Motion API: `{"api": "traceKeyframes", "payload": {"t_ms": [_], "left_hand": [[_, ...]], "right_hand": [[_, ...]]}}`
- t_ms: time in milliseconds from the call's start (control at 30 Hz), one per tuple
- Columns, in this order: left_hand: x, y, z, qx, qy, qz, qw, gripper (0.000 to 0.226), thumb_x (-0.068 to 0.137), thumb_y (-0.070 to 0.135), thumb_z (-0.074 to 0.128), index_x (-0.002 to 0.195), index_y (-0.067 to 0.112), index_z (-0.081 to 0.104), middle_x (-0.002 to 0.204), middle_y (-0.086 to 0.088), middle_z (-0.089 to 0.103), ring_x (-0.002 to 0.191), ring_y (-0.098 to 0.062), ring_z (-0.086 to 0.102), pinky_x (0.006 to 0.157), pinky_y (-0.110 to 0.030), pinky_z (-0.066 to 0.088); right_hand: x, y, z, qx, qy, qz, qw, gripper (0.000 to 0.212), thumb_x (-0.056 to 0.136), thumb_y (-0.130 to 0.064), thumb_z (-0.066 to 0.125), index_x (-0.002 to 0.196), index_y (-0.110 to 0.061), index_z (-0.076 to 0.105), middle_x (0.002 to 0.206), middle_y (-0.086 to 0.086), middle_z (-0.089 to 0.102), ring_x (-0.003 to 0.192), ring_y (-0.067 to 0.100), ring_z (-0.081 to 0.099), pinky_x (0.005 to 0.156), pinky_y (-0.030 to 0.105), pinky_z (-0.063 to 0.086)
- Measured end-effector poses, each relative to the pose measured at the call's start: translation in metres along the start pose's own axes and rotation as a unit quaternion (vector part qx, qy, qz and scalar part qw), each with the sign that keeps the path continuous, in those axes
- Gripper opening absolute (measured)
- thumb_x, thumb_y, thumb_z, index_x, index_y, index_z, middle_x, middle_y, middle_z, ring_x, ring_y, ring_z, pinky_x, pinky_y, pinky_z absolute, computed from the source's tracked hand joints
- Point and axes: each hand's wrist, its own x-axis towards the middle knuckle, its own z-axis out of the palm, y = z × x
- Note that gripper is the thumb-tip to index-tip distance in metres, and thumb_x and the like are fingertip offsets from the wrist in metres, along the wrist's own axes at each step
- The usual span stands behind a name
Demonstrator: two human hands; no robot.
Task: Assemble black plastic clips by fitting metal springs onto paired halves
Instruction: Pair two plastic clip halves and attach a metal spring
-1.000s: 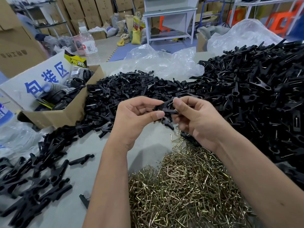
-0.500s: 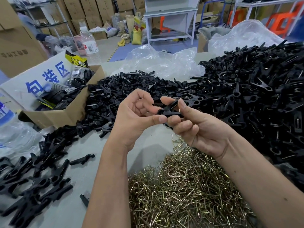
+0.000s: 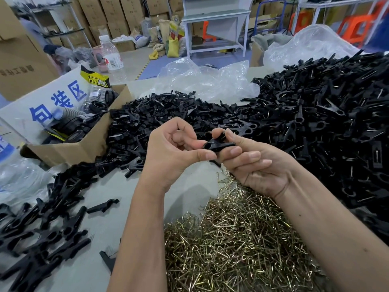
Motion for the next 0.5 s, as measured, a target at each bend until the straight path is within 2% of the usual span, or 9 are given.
{"api": "traceKeyframes", "payload": {"t_ms": [267,367,500], "left_hand": [[0.0007,0.0004,-0.0029,0.040,0.006,0.001,0.999,0.051,0.048,0.022,0.097,0.084,0.015,0.062,0.068,0.001,0.075,0.072,-0.017,0.066,0.058,-0.022,0.048],[-0.0008,0.0024,-0.0027,0.039,0.011,-0.001,0.999,0.047,0.049,0.019,0.096,0.082,0.015,0.062,0.067,0.002,0.075,0.063,-0.007,0.065,0.046,-0.014,0.043],[-0.0001,0.0041,-0.0014,0.032,0.025,0.008,0.999,0.047,0.048,0.019,0.096,0.079,0.013,0.062,0.065,-0.001,0.074,0.057,-0.008,0.061,0.047,-0.016,0.045]], "right_hand": [[0.0005,0.0009,0.0032,-0.038,0.013,-0.022,0.999,0.022,0.094,-0.017,0.055,0.105,-0.005,0.070,0.064,0.002,0.045,0.032,0.003,0.044,0.028,0.012,0.037],[0.0011,0.0029,0.0038,-0.049,0.006,-0.027,0.998,0.021,0.094,-0.016,0.056,0.104,-0.005,0.071,0.065,0.002,0.045,0.032,0.003,0.045,0.027,0.012,0.037],[0.0016,0.0016,0.0018,-0.034,-0.019,-0.018,0.999,0.019,0.097,-0.014,0.054,0.104,-0.005,0.070,0.063,0.003,0.047,0.032,0.004,0.047,0.027,0.014,0.037]]}}
